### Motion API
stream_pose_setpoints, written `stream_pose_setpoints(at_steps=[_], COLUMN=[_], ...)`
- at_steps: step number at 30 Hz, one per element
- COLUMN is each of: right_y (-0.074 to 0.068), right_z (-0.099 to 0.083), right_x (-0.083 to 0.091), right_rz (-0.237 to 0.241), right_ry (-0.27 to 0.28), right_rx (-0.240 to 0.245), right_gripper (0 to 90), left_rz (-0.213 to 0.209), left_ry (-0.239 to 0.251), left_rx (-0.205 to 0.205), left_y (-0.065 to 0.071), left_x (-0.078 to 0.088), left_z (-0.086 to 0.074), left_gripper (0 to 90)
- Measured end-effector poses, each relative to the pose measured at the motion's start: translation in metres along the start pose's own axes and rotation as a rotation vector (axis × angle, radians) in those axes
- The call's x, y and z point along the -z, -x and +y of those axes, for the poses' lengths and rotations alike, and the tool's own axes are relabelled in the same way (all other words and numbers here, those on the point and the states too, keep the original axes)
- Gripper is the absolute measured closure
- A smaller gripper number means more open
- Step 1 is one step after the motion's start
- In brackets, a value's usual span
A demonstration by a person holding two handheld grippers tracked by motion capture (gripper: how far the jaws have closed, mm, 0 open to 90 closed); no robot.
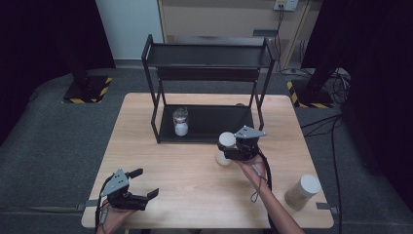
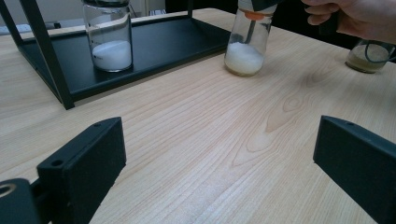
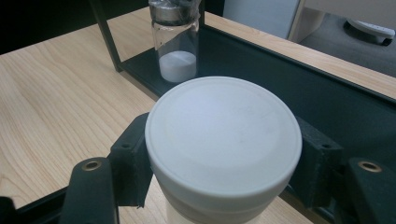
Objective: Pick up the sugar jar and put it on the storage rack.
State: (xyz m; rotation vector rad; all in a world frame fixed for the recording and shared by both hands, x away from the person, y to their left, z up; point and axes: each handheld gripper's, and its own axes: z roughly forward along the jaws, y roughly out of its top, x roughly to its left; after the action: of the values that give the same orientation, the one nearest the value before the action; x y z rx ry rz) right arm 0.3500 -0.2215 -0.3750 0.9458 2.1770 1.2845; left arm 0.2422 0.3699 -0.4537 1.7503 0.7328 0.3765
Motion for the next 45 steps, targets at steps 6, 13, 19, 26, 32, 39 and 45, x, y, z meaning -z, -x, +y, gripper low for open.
stream_pose_setpoints(at_steps=[6,13,19,26,32,39,45], right_y=[-0.002,-0.003,-0.004,-0.004,-0.004,-0.002,-0.002], right_z=[0.007,0.015,0.021,0.031,0.041,0.052,0.062], right_x=[-0.001,-0.003,-0.006,-0.008,-0.011,-0.013,-0.017], right_rz=[0.0,0.006,0.011,0.017,0.017,0.013,0.008], right_ry=[-0.012,-0.009,-0.007,-0.003,0.001,0.013,0.018], right_rx=[0.009,0.018,0.023,0.028,0.03,0.037,0.041], right_gripper=[33.7,33.7,33.7,33.7,33.7,33.7,33.7], left_rz=[-0.001,-0.001,-0.002,-0.003,-0.007,-0.007,-0.008], left_ry=[-0.001,-0.002,-0.002,-0.002,-0.004,-0.003,-0.003], left_rx=[0.001,0.0,0.0,0.001,0.002,0.004,0.005], left_y=[0.0,0.0,0.0,0.0,-0.001,-0.001,-0.002], left_x=[0.0,0.0,0.0,0.0,-0.001,0.0,0.0], left_z=[0.0,0.0,0.0,0.0,0.0,0.0,0.0], left_gripper=[1.3,1.3,1.3,1.3,1.4,1.3,1.4])
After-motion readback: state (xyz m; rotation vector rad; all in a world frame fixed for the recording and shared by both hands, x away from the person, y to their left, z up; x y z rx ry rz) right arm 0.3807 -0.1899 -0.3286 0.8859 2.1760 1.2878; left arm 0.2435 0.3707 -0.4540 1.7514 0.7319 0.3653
